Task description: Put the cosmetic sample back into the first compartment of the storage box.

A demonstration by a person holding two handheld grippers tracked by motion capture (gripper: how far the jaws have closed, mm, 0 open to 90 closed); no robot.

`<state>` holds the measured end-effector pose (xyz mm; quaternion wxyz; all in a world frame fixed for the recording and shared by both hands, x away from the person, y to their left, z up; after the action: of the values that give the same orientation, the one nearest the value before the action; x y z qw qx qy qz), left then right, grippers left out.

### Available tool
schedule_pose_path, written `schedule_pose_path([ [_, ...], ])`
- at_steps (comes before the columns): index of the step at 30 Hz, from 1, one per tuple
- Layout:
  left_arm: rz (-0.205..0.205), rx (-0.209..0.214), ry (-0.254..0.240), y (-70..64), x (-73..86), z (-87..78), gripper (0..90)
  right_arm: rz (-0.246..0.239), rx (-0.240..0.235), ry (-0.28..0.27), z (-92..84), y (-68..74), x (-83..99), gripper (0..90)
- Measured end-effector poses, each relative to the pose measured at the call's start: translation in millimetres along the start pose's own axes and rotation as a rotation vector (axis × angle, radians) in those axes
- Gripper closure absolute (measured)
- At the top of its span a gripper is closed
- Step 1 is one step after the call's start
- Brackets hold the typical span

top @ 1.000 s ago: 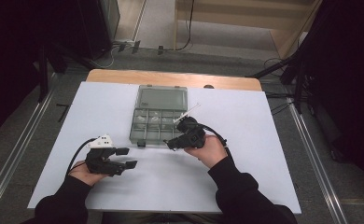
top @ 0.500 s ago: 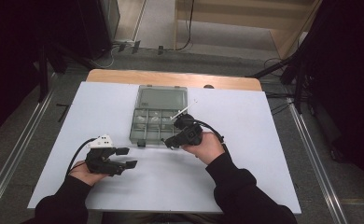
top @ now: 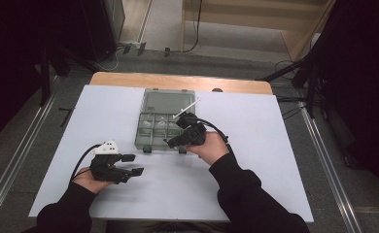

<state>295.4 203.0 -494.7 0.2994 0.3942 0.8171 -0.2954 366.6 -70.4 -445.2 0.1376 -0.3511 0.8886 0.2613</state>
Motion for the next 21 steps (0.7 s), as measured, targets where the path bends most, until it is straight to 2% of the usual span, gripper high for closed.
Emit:
schedule_pose_path([
  [17, -0.002, 0.003, 0.002, 0.0, 0.3, 0.3, 32.7, 0.017, -0.003, -0.026, -5.4, -5.4, -27.3, 81.9],
  [21, 0.002, 0.006, 0.003, -0.6, 0.2, 0.6, 32.7, 0.017, 0.008, -0.016, -2.6, -4.9, -32.9, 81.9],
])
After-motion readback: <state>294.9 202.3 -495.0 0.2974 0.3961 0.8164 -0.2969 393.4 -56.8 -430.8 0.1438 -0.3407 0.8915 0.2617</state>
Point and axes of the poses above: each handheld gripper's, and its own axes: z roughly forward along the jaws, x roughly out of its underside, y roughly to its left, the point moved 1 cm from there along z, roughly forward along the jaws, and after that the axes turned 2 degrees about y, right-handed, at the moved point
